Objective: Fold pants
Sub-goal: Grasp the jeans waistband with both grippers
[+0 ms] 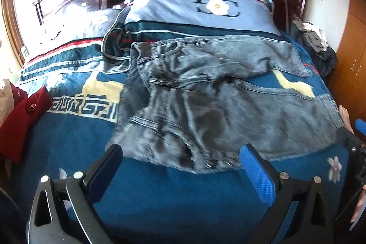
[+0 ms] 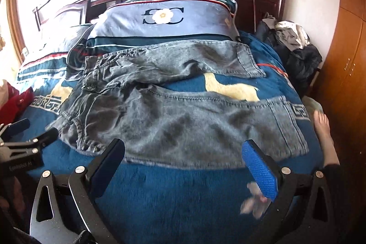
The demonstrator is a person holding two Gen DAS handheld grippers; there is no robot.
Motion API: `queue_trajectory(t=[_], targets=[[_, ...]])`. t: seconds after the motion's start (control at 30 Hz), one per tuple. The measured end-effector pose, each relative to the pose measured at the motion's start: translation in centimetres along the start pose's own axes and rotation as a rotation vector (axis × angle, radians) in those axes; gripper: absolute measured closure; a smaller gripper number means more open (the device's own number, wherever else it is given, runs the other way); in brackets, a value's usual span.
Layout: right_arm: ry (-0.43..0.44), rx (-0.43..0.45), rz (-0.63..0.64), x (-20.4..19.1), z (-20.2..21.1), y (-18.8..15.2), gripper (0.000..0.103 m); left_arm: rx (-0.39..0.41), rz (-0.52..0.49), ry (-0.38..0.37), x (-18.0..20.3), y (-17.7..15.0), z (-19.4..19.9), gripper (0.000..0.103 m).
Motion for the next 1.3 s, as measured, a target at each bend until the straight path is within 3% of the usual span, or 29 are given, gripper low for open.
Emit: queue_trajectory(t=[0.33,0.53,0.7,0.87,1.17,1.3], targets=[[0.051,-0.052,0.036,0.0,-6.2,4.7,0.0,-0.091,0.036,0.013,-5.7,5.2,-7.5,0.0],[0.112,-0.092,0.039,0.0,-10.8,8.5,0.0,-0.092,0.033,0.037,-8.6,9.0,-11.9,0.0],[0.149,-0.088,0.111,-0.7,-14.5,11.7,0.0,-0.114,0.047,0.052,-10.2,11.3,-16.0,0.0],[0.255,-0.104,0.225,-1.9,-19.0,13.9,0.0,-0.138,0.021,0.059,-10.8,12.7,-19.9,0.0],[0.233,-0.093,0.321,-0.6,-26.4,19.8,0.0,-0.151,0.068,0.065,-12.5,15.9,-25.5,0.0],[0.22,-0.113,0.399,-0.7,-29.3,20.7,0.0,-0.156,0.1,0.079,-13.8,16.8,-27.7,0.0]])
Point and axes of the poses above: each gripper's, at about its wrist camera, not at the fingertips, and z roughly against the way its jaws point, x to its right, y to its top, the point moved 10 cm from there along -z, roughly the way its jaws point, and after that the axes turned 3 degrees about x, right-handed, at the moved point
